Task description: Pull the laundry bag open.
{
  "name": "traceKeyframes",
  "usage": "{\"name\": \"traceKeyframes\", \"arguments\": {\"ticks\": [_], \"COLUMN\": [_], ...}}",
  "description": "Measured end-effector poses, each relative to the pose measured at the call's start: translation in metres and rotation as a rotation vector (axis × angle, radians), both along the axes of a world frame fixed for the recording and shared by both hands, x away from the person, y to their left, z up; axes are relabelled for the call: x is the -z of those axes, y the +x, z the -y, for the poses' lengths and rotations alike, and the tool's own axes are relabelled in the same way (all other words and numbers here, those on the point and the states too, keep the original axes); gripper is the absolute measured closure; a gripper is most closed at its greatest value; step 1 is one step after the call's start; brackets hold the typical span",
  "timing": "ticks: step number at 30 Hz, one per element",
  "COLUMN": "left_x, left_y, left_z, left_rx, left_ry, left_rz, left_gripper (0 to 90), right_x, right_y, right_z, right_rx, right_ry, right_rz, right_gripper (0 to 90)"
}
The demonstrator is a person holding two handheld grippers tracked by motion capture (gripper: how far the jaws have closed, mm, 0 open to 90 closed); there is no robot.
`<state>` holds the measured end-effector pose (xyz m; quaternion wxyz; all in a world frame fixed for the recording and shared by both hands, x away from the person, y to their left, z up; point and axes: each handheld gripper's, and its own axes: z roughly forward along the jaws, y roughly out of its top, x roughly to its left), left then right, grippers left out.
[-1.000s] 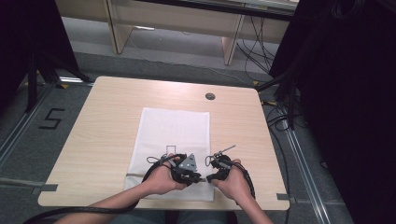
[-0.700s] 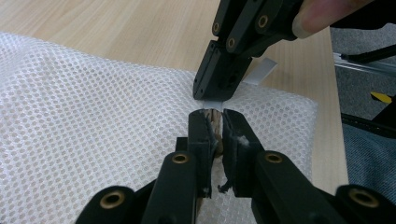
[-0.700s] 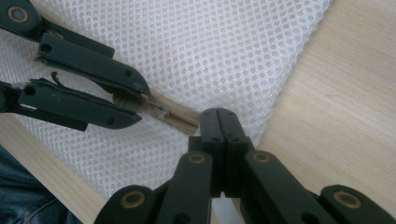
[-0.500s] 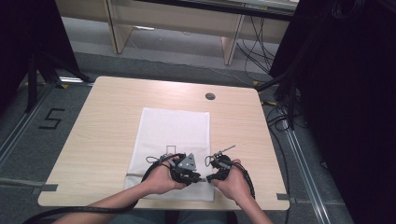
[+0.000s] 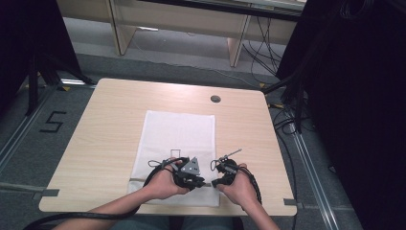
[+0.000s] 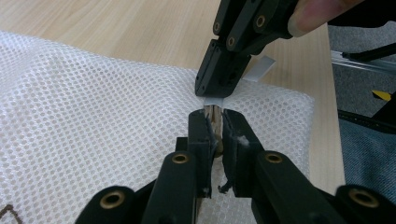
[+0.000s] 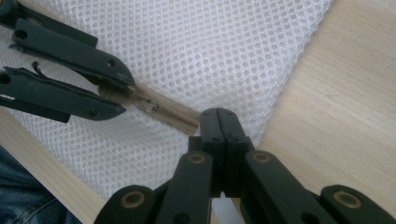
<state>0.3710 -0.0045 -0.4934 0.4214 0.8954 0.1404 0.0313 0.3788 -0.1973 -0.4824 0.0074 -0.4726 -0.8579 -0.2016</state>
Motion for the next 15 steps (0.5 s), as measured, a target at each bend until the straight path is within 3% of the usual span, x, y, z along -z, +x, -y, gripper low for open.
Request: {"name": "traceKeyframes", "arguments": {"ticks": [6,15], "left_x": [-0.0024,-0.0022], "left_y": [0.0009,-0.0008], "left_z": [-0.0026,-0.0033], "left_rx": [0.009,-0.004], "left_ry": [0.004,-0.004], "left_rz": [0.012,0.000], "left_gripper": [81.7,81.7], "right_x": [0.0004,0.0004], "right_y": [0.0006,0.0005], "right_z": [0.0010,0.0009], "right_rx": [-0.005,-0.007], "right_ry": [0.004,0.004], "right_rz": [0.003,0.004], "right_gripper": [90.0,90.0]}}
